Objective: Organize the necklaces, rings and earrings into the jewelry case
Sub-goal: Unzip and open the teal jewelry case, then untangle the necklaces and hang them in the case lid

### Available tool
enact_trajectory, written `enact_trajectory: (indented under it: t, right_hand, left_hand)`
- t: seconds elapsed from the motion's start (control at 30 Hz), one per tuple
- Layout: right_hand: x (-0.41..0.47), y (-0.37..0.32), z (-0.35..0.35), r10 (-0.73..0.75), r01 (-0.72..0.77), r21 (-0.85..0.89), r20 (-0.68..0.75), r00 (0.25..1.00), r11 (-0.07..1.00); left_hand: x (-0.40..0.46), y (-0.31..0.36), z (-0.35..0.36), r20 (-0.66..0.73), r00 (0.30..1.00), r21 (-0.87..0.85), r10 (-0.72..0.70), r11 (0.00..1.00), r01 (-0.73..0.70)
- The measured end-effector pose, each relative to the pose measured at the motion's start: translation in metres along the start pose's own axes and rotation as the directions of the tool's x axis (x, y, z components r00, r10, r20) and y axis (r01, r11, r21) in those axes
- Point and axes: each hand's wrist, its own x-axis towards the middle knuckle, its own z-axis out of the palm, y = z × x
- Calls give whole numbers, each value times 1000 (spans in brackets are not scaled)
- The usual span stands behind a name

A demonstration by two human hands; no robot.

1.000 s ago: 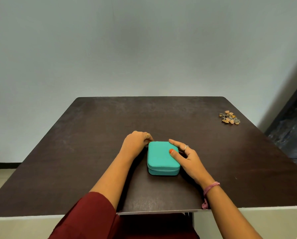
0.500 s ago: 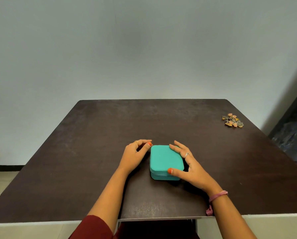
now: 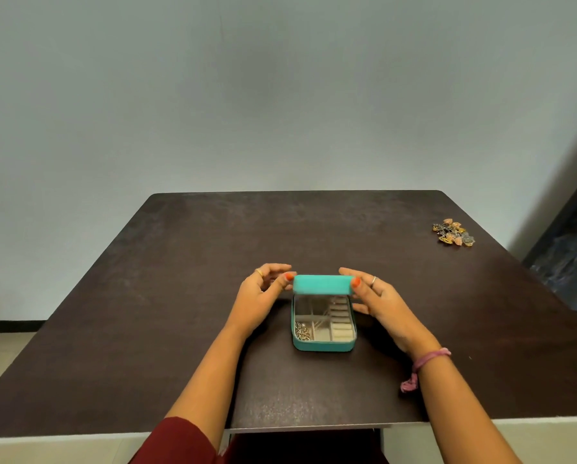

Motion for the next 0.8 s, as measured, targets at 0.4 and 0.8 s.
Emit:
enact_trajectory:
  t: [0.4, 0.8]
  right_hand:
    - [40, -16, 23, 151, -212, -157, -327, 933, 965]
    - [20, -1, 33, -382, 181, -387, -542, 748, 904]
  left_hand:
    - [-1, -9, 0, 156, 972, 209, 177, 956, -208]
    - [0, -6, 1, 186, 979, 118, 85, 987, -108]
